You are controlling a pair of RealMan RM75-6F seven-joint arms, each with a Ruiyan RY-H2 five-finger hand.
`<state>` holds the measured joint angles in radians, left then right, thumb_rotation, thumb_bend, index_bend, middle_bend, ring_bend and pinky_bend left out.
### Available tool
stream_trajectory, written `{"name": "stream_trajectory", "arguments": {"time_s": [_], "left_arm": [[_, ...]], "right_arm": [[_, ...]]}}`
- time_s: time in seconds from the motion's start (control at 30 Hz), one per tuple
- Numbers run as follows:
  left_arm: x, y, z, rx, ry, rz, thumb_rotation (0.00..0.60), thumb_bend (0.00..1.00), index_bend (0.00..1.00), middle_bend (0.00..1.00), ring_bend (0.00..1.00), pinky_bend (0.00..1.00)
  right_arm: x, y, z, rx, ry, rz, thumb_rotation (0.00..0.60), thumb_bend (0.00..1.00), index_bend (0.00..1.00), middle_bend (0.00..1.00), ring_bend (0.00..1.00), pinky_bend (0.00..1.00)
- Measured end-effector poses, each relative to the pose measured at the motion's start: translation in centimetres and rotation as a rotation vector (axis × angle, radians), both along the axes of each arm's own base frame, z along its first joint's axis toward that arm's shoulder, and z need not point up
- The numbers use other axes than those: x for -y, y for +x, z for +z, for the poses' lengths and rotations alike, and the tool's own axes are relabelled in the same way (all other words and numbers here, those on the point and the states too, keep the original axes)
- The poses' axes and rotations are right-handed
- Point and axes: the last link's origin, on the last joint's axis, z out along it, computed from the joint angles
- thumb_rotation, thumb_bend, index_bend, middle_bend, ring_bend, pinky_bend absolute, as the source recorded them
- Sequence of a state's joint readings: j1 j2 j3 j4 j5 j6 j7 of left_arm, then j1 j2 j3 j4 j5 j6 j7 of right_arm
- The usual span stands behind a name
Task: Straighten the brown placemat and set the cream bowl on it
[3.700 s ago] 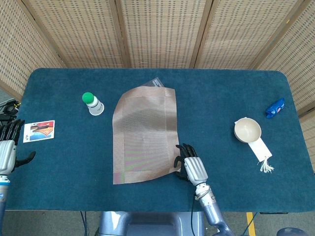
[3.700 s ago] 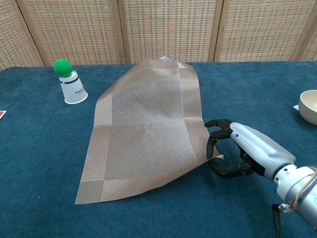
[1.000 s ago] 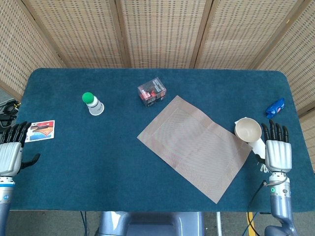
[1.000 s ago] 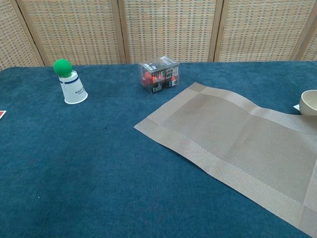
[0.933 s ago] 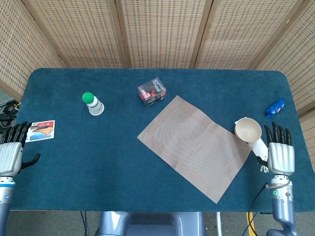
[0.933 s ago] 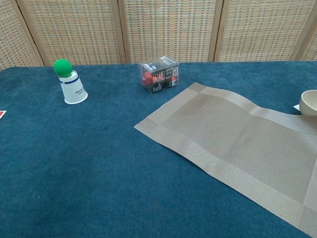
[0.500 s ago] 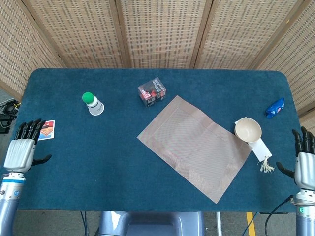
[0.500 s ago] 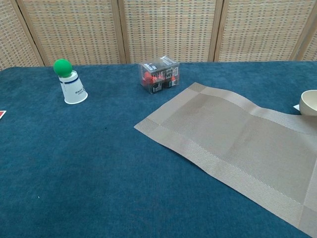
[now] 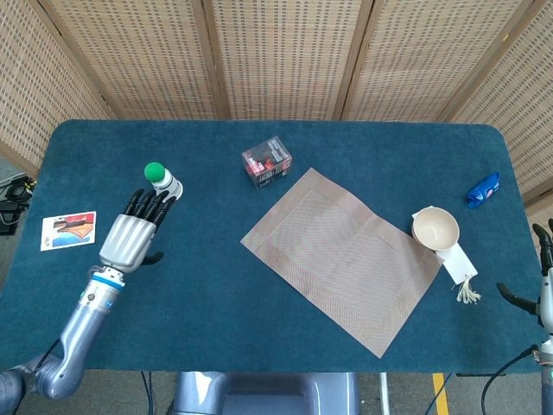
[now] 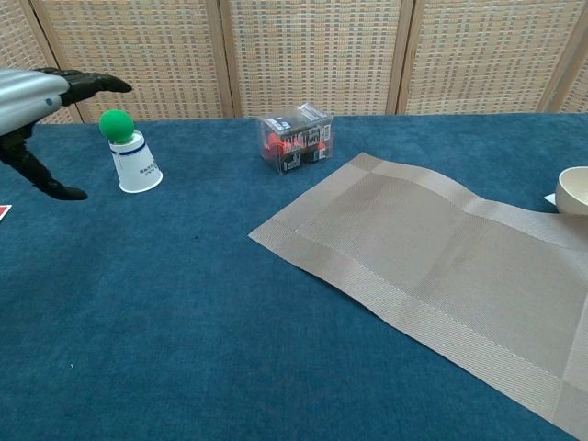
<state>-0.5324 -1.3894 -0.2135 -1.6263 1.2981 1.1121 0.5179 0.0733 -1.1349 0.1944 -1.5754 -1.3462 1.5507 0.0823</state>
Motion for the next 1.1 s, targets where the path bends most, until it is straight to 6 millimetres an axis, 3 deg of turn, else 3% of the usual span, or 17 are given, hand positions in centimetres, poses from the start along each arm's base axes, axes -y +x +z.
{"name": "stream_trajectory", "arguments": {"time_s": [0.5,1.1], "left_arm": [[-4.2,5.6,-7.4,-0.129,-0.093,-0.076,0.6,0.03,0.0,0.0,0.0,0.0],[-7.8,9.1,-14.3,-0.26,-0.133,-0.051,0.6,0.04,0.0,0.0,0.0,0.0]], "right_arm": [[0.0,-0.3,0.7,0.063,0.011,-0.005,0.6,0.16,0.1,0.0,0.0,0.0],[0.1,-0.5,1.5,0.111,0.006,-0.008,0.6,0.15,0.11,0.0,0.0,0.0]]}}
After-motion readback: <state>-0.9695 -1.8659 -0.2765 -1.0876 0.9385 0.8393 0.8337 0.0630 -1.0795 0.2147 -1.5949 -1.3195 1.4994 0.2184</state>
